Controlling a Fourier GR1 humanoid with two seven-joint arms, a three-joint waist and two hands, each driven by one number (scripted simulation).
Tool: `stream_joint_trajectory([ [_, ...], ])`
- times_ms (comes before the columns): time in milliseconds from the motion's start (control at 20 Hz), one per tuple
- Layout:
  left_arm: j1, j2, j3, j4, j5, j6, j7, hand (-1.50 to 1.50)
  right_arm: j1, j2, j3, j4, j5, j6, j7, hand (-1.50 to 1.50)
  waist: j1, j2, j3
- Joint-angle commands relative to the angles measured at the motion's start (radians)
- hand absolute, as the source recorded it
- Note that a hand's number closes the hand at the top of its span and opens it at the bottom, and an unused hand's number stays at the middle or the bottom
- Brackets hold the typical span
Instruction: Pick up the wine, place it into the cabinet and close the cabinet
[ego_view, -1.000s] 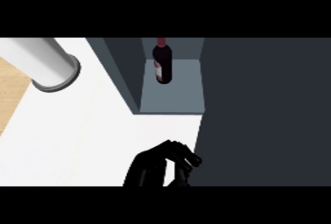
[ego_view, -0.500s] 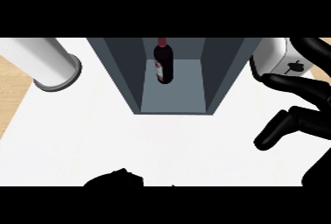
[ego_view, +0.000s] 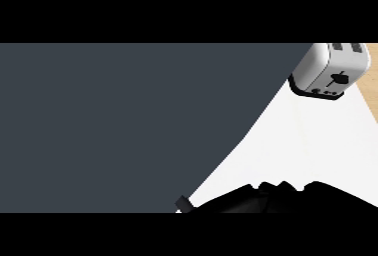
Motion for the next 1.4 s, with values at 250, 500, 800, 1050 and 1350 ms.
stream_joint_trajectory([
  [250, 0.233, 0.177, 0.288, -0.025, 0.168, -0.270, -0.107, 1.50, -0.207, 0.085, 0.268, 0.208, 0.124, -0.136, -0.019, 1.50, 0.025, -0.003, -0.004],
  [500, 0.245, 0.241, 0.418, 0.038, 0.287, -0.426, -0.078, 1.50, -0.391, 0.086, 0.264, 0.440, 0.132, -0.243, -0.102, 1.50, 0.023, 0.003, -0.003],
  [800, 0.285, 0.283, 0.525, 0.057, 0.347, -0.537, -0.079, 1.50, -0.543, 0.086, 0.230, 0.762, 0.122, -0.299, -0.255, 1.50, 0.045, 0.008, -0.002],
  [1050, 0.287, 0.290, 0.584, 0.111, 0.393, -0.597, -0.059, 1.50, -0.578, 0.086, 0.209, 0.987, 0.035, -0.367, -0.401, 1.50, 0.042, 0.015, -0.002],
  [1350, 0.251, 0.322, 0.648, 0.154, 0.444, -0.626, -0.015, 1.50, -0.687, 0.087, 0.066, 1.300, 0.005, -0.283, -0.552, 1.50, 0.036, 0.024, -0.002],
])
